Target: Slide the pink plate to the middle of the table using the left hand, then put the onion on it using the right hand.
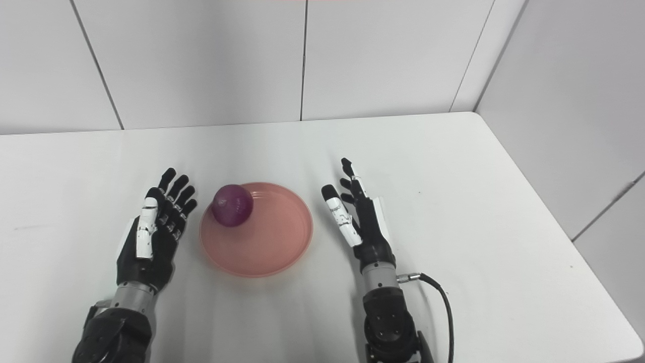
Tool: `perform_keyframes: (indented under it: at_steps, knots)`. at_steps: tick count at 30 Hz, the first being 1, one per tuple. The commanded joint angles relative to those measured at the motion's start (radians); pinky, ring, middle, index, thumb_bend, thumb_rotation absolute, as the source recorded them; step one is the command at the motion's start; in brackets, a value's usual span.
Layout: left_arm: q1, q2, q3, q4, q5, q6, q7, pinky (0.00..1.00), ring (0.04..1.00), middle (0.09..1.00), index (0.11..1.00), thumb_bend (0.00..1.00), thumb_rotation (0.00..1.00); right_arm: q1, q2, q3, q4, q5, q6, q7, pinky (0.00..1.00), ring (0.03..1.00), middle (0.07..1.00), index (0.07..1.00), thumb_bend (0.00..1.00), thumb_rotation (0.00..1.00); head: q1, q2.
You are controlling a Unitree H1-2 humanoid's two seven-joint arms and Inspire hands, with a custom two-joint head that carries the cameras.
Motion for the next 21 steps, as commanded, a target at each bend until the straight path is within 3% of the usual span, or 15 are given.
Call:
perform_keyframes:
  at_steps: [1,5,11,14,21]
  knots:
    - [0.016,0.023,0.013,0.029,-0.001,0.008,-0.007,0.96,0.961,0.966,0.958,0.47,1.0,-0.01,0.011,-0.006,-0.01,0.013,-0.068,-0.025,0.87,0.923,0.951,0.961,0.54,1.0,0.001,-0.001]
    - [0.015,0.026,0.011,0.032,0.001,0.003,-0.007,0.96,0.959,0.964,0.955,0.47,1.0,0.004,0.027,-0.01,0.029,0.032,-0.109,-0.047,0.9,0.933,0.953,0.958,0.52,1.0,0.0,-0.001]
    - [0.013,0.027,0.011,0.046,-0.007,-0.011,-0.017,0.97,0.964,0.972,0.962,0.47,1.0,0.008,0.036,-0.02,0.079,0.08,-0.158,-0.053,0.95,0.954,0.969,0.972,0.38,1.0,0.012,-0.001]
    - [0.015,0.026,0.009,0.054,-0.001,-0.02,-0.014,0.97,0.96,0.967,0.96,0.48,1.0,0.008,0.038,-0.023,0.099,0.105,-0.177,-0.049,0.96,0.956,0.973,0.978,0.37,1.0,0.02,-0.002]
    - [0.018,0.022,0.009,0.061,-0.007,-0.04,-0.022,0.96,0.963,0.974,0.966,0.46,1.0,0.012,0.042,-0.017,0.108,0.116,-0.183,-0.051,0.97,0.94,0.967,0.974,0.25,1.0,0.024,0.0]
